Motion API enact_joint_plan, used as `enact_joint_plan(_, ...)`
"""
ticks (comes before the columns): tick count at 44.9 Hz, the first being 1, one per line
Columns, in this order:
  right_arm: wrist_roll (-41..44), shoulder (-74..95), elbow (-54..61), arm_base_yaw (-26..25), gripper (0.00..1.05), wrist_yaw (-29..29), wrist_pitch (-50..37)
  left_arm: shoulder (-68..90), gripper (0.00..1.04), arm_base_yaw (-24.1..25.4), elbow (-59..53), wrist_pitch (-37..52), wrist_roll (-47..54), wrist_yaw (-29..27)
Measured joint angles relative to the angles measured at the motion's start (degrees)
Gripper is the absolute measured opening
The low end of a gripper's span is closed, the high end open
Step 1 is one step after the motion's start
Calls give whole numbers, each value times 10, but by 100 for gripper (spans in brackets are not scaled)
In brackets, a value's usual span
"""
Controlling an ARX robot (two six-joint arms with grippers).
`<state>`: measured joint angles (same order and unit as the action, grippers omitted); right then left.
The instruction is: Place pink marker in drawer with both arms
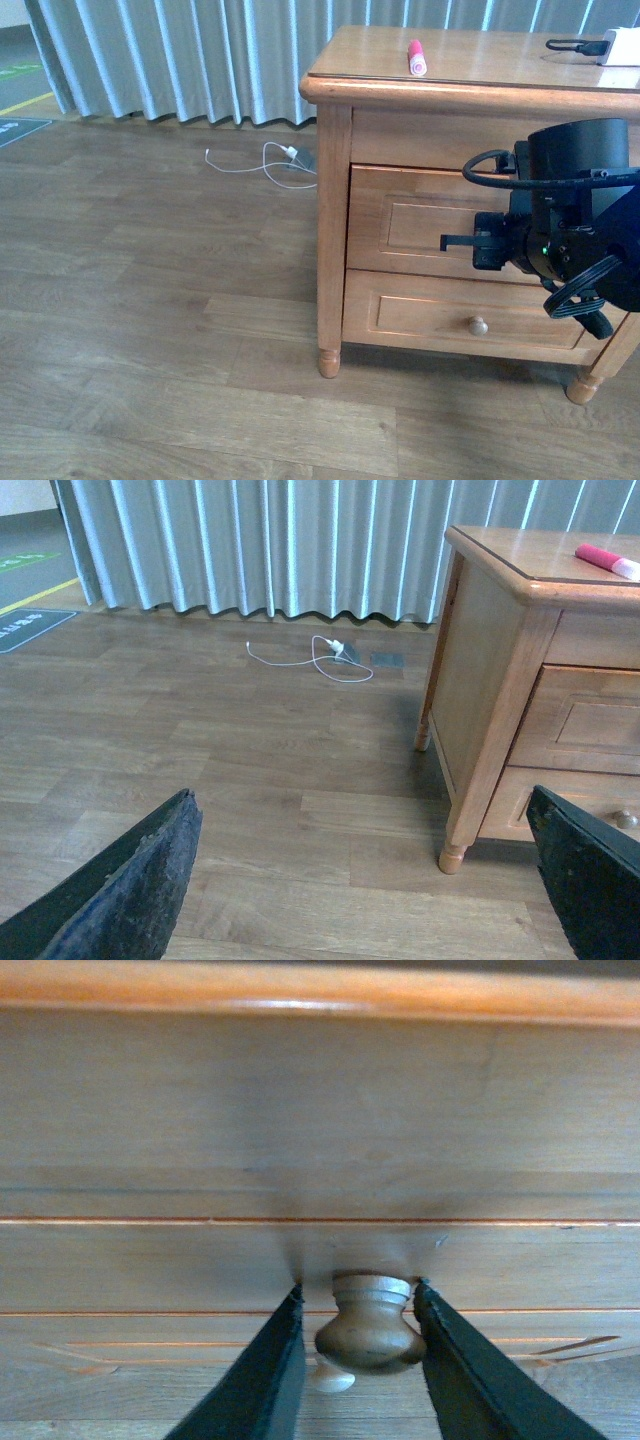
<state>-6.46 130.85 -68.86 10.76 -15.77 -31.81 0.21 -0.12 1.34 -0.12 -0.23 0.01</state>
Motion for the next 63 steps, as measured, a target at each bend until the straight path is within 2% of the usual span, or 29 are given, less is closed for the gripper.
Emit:
enact_joint_plan(4, 0, 0, 0, -1, 24, 2, 4, 0, 99, 0, 0, 0, 0, 0)
enact_joint_plan(13, -14, -28, 31, -1, 22, 38, 31, 0, 99, 0, 0, 0, 0, 0)
enact_joint_plan(21, -42, -117, 138, 10, 22, 74, 76, 0, 99, 0, 0, 0, 0, 0)
enact_joint_plan(33, -37, -241, 297, 29, 22, 104, 85, 0, 99, 0, 0, 0, 0, 0)
enact_joint_plan(44, -62, -339, 370, 43, 56, 121, 102, 0, 99, 0, 0, 0, 0, 0)
enact_joint_plan(53, -89, -539, 421, 54, 92, 144, 190, 0, 99, 0, 0, 0, 0, 0)
enact_joint_plan(56, -91, -598, 433, 61, 98, 144, 219, 0, 99, 0, 0, 0, 0, 0)
enact_joint_plan(63, -96, -805, 455, 90, 96, 137, 338, 0, 99, 0, 0, 0, 0, 0)
